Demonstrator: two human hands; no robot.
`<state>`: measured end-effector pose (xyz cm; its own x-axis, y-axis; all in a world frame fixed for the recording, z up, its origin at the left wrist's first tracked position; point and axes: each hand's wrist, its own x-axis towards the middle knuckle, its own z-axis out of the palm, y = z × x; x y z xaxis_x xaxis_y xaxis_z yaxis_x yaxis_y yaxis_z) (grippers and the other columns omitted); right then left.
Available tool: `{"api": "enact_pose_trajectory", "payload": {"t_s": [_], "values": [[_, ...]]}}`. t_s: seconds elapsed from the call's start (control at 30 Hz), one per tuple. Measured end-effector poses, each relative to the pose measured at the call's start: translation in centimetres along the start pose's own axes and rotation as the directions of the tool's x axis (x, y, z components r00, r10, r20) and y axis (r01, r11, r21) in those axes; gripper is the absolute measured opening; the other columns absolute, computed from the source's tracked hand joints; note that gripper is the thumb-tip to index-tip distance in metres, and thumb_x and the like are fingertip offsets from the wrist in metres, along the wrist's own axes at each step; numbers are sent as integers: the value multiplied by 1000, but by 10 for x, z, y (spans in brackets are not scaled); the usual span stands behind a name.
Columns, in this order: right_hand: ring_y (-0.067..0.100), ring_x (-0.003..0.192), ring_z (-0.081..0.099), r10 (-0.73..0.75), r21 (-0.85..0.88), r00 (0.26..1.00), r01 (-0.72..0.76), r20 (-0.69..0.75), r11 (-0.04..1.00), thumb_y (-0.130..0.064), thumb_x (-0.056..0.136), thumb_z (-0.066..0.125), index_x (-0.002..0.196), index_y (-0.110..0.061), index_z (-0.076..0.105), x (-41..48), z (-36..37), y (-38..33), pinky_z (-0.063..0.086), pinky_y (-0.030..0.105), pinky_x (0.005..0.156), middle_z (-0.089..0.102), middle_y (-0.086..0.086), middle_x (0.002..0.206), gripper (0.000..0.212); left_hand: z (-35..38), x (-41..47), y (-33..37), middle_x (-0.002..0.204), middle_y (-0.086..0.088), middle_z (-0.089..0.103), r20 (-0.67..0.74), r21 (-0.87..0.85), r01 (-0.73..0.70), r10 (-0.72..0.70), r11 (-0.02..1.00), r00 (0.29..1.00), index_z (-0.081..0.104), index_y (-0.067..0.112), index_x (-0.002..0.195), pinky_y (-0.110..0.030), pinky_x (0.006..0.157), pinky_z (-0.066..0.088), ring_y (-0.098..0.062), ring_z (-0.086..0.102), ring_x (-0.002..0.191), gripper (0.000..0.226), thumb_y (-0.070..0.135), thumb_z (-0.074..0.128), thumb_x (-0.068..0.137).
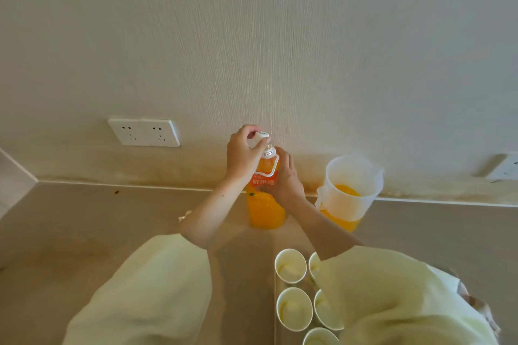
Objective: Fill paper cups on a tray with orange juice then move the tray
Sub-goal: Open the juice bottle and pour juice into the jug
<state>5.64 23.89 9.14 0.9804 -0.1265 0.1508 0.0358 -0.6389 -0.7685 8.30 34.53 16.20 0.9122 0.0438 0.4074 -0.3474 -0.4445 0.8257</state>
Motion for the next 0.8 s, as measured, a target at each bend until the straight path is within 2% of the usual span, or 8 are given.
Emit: {"api": "enact_pose_trajectory", "payload": {"t_s": [0.07,0.17,0.33,0.43,0.53,0.67,0.7,0.8], "values": [[18,129,42,5,-4,1000,-5,-3,1000,-37,60,91,145,-30,22,0,0,0,54,41,84,34,-8,141,110,0,-2,-1,105,-1,65,25,11,19,-19,1000,999,63,14,102,1,71,36,-12,57,100,23,24,71,83],[18,129,42,12,-15,1000,-12,-2,1000,-34,61,90,146,-31,21,-1,0,-1,54,41,85,34,-8,142,109,-2,-1,1,104,0,65,92,68,15,-21,998,996,62,15,101,-5,71,38,-13,59,99,25,22,73,80],[18,130,41,21,-13,1000,-21,2,1000,-32,63,90,146,-30,22,-1,-1,-2,54,41,86,34,-7,141,107,-11,8,8,112,3,62,247,217,-47,-8,975,969,60,17,123,-16,81,41,-13,55,105,41,21,70,84],[19,131,40,26,-7,1000,-26,6,1000,-30,64,89,146,-28,23,-2,-2,-2,53,42,86,34,-6,142,106,-20,20,14,121,-3,62,431,350,-187,19,918,902,64,15,121,-32,95,43,-21,53,115,34,13,65,87],[21,132,39,33,-16,999,-33,13,999,-29,64,89,146,-29,21,-2,-2,-2,54,43,86,33,-5,144,107,-25,30,26,125,-5,62,553,409,-244,-26,879,833,65,14,121,-34,99,43,-21,53,118,35,5,62,87],[21,133,38,49,-51,999,-48,20,998,-31,65,89,147,-25,19,-1,-2,-4,53,43,89,33,-3,143,108,-25,29,44,118,-3,65,688,343,-274,-41,899,724,71,11,106,-30,95,47,-16,57,112,23,14,69,84],[22,133,39,57,-61,998,-56,18,997,-32,64,89,147,-24,19,-1,-2,-4,53,44,90,33,-3,143,108,-25,27,47,119,-2,65,692,292,-255,-20,922,722,70,11,107,-28,95,46,-14,57,112,23,16,68,85],[23,134,38,61,-37,998,-60,26,997,-31,64,89,147,-27,19,0,-3,-5,52,49,91,32,-4,145,109,-25,29,49,123,-3,63,565,288,-257,53,923,823,66,11,116,-23,94,43,-13,56,114,30,19,67,87]]}}
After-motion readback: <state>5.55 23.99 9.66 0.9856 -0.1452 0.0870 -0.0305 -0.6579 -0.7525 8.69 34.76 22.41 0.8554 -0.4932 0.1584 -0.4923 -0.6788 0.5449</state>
